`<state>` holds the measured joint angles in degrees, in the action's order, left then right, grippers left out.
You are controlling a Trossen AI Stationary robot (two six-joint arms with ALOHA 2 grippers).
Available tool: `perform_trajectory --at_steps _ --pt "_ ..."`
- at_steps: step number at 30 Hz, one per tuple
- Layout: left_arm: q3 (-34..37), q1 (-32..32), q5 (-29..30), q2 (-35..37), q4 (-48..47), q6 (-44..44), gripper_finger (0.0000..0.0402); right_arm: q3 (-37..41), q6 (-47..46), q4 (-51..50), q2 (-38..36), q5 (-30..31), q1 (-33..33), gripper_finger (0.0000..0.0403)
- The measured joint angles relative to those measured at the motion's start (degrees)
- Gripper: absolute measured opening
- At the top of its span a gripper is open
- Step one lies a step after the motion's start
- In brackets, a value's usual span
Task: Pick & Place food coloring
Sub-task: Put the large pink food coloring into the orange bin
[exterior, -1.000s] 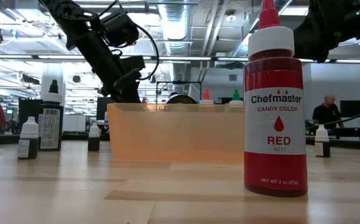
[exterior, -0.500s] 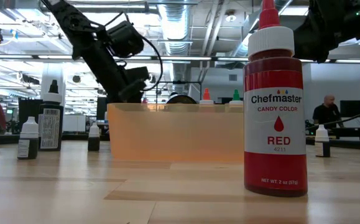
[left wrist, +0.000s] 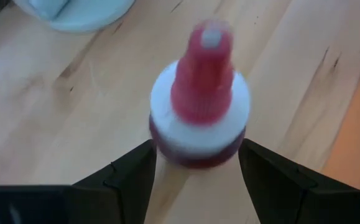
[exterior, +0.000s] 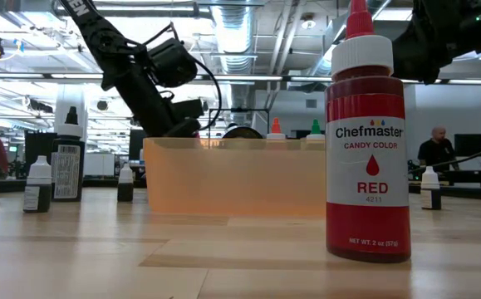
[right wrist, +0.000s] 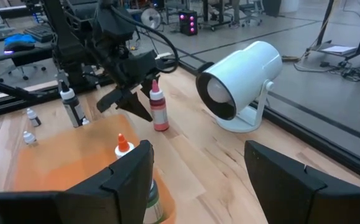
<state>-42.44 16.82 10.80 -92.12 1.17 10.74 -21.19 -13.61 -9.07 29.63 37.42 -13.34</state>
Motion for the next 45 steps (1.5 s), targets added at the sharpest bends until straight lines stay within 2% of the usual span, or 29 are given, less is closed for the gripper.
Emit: perform_trajectory --at_steps 9,23,45 --pt "0.0 0.0 1.1 0.02 0.18 -0.27 0.0214 0.0 0.04 -0.43 0.0 0.01 0.0 0.024" --pt "0.0 0.0 1.87 0.02 3.29 -0.46 0.0151 0.0 0.04 -0.44 0.0 -0.01 0.0 0.024" --pt "-0.02 0.0 2.05 0.43 3.52 2.58 0.0148 0.0 0.04 -0.43 0.0 -0.1 -0.13 0.024"
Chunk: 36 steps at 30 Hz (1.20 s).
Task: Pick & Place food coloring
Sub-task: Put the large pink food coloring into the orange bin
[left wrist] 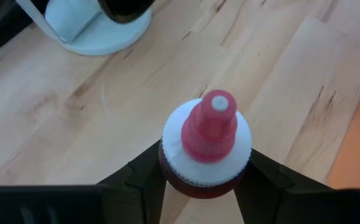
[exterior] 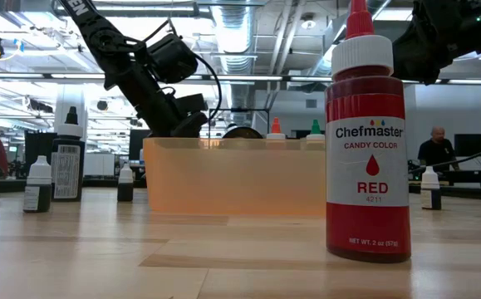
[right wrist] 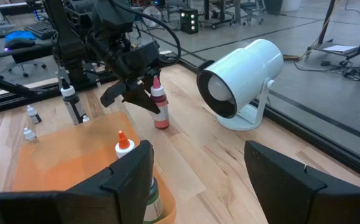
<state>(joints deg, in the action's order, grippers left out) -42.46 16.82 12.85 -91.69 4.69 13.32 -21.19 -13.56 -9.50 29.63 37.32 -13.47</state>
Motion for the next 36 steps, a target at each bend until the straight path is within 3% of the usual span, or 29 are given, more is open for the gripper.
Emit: perform_trajectory --at_steps 11,21,33,36 --pt "0.0 0.09 1.43 4.52 -1.49 0.02 0.014 0.0 0.0 -0.07 0.0 -0.06 0.0 0.024" --pt "0.0 -0.45 1.32 14.65 -5.46 4.47 0.0143 0.0 0.0 -0.07 0.0 -0.07 0.0 0.024" --pt "-2.12 -10.5 1.47 19.34 -7.6 11.96 0.0143 0.0 0.0 -0.11 0.0 0.09 0.09 0.024" --pt "-5.06 -13.47 4.65 19.4 -9.46 11.73 0.0143 0.0 0.0 -0.11 0.0 0.09 0.09 0.024"
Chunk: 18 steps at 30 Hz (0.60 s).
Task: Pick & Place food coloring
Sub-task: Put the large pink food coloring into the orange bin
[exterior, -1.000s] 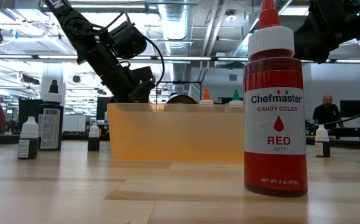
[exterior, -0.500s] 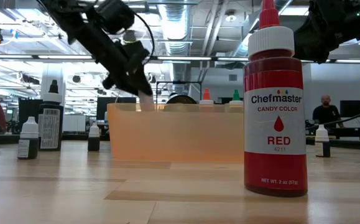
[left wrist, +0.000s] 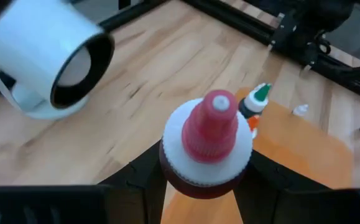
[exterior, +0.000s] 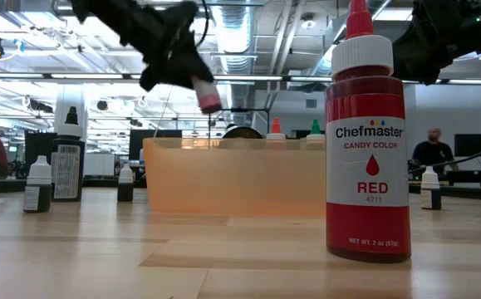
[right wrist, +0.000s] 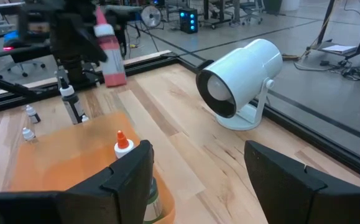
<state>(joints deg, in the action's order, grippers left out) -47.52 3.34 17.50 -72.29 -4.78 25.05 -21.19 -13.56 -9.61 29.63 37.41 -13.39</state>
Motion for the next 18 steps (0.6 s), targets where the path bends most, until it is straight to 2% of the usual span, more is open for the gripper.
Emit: perform_trajectory --at_steps 4,9,18 --pt "-4.0 -3.5 5.23 0.0 -2.85 -0.36 0.0144 0.0 0.0 0.0 0.0 0.02 0.0 0.024" --pt "-7.41 -6.78 7.83 -1.38 -5.54 0.76 0.0144 0.0 0.0 -0.12 -0.01 0.02 -0.01 0.024" --pt "-15.33 -9.76 8.76 -13.79 -8.33 5.9 0.0144 0.04 -0.02 -1.2 0.31 0.02 0.0 0.024"
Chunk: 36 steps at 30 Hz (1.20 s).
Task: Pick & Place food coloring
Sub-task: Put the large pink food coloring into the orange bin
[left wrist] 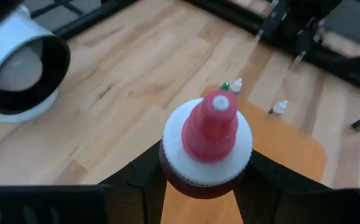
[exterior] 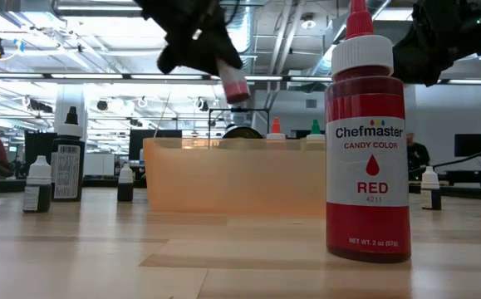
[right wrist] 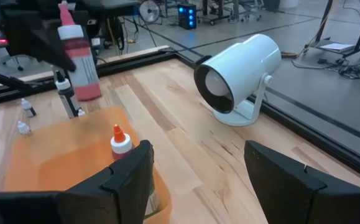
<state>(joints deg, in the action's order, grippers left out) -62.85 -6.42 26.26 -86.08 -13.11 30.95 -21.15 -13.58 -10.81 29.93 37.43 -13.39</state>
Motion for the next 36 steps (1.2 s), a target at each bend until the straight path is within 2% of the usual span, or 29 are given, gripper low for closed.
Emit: perform_trajectory --at_steps 6,9,12,18,24,29,36 --pt "-8.67 -0.04 0.7 -9.61 -8.78 2.67 0.0144 0.0 0.0 -0.08 0.11 -0.02 -0.02 0.024" --pt "-12.43 -0.02 1.39 -12.89 -14.43 5.45 0.0144 0.0 0.0 -0.76 0.09 -0.04 0.0 0.024" --pt "-14.07 -0.09 2.15 -15.15 -15.74 7.89 0.0144 0.0 0.0 -1.2 0.07 -0.04 -0.01 0.024" --pt "-13.86 -0.09 4.31 -15.37 -16.02 14.01 0.0144 0.0 0.01 -1.2 0.07 -0.03 0.0 0.024" --pt "-13.88 -0.09 5.38 -16.22 -14.88 16.51 0.0144 0.0 0.02 -1.63 0.07 -0.02 0.0 0.024" --pt "-13.88 -0.13 3.37 -19.01 -12.13 16.93 0.0144 0.0 0.02 -2.59 0.09 -0.02 0.0 0.024" --pt "-13.78 -0.15 2.67 -22.15 -13.08 18.4 0.0144 -0.04 0.0 -3.3 0.11 -0.04 0.0 0.024"
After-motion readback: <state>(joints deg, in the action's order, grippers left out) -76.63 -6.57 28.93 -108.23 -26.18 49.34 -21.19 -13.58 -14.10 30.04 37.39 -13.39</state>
